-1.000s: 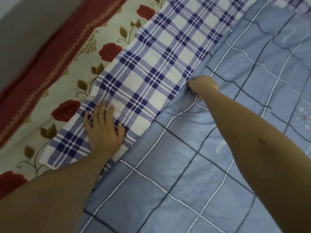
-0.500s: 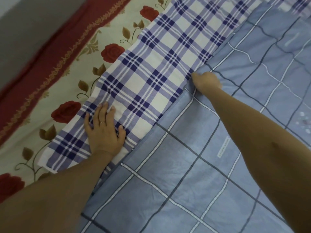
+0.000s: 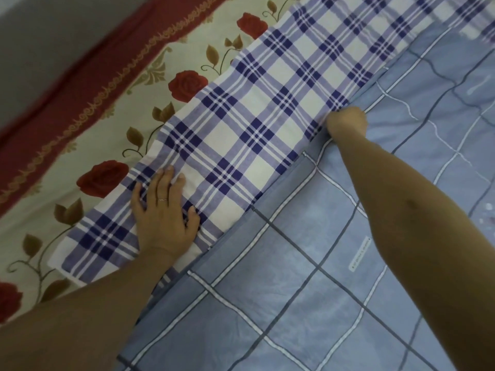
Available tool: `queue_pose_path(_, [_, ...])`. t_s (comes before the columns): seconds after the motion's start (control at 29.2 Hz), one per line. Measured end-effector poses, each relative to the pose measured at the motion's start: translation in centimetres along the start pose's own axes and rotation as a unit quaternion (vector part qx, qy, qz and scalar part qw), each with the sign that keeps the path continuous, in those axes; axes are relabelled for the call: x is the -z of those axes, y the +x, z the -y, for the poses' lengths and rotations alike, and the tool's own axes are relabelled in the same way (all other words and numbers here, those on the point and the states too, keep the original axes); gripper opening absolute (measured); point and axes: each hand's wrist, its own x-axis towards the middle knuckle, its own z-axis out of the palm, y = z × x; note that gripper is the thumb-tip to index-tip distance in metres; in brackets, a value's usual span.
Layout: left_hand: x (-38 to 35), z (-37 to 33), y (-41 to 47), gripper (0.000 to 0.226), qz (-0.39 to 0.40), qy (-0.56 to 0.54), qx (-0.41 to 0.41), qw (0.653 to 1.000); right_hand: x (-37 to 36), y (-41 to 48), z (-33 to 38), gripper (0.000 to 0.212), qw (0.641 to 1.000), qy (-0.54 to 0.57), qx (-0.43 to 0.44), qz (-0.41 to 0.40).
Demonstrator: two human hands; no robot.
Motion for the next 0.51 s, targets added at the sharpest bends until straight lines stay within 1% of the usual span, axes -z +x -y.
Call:
queue_pose_path(0.07, [0.0,-0.2,0.3,0.061,0.001,-0.004,-0.003,1.000,0.7,0.7,-0.5,0.044,0.997,0.058,-0.040,0.035])
queue_pose_path(0.14, [0.0,-0.1,0.3,0.061,0.004,-0.002,-0.005,1.000,0.8,0.7,-0.9,0.054,0.985,0.140,-0.063,0.076])
queue_pose_path(0.17, [-0.1,0.0,0.2,0.062,0.004,0.001,-0.004,1.000,0.8,0.7,-0.8,0.059,0.982,0.163,-0.063,0.079])
queue_pose_path(0.21, [-0.1,0.1,0.1,0.062,0.004,0.002,-0.003,1.000,0.6,0.8,-0.6,0.060,0.982,0.169,-0.053,0.072])
queue_pose_path(0.34, [-0.1,0.1,-0.1,0.061,-0.005,0.001,-0.002,1.000,0.6,2.5,-0.3,0.040,0.992,0.126,0.021,0.011])
queue_pose_path(0.41, [-0.1,0.0,0.1,0.061,-0.010,-0.001,-0.002,1.000,0.2,2.2,-0.6,0.029,0.992,0.115,0.044,0.028])
queue_pose_path(0.48, [-0.1,0.1,0.1,0.061,-0.015,-0.003,-0.001,1.000,-0.3,2.4,-1.3,0.015,0.988,0.129,0.058,0.060])
queue_pose_path(0.51, [-0.2,0.1,0.1,0.061,-0.016,-0.002,-0.002,1.000,-0.4,2.7,-1.7,0.016,0.984,0.145,0.068,0.072])
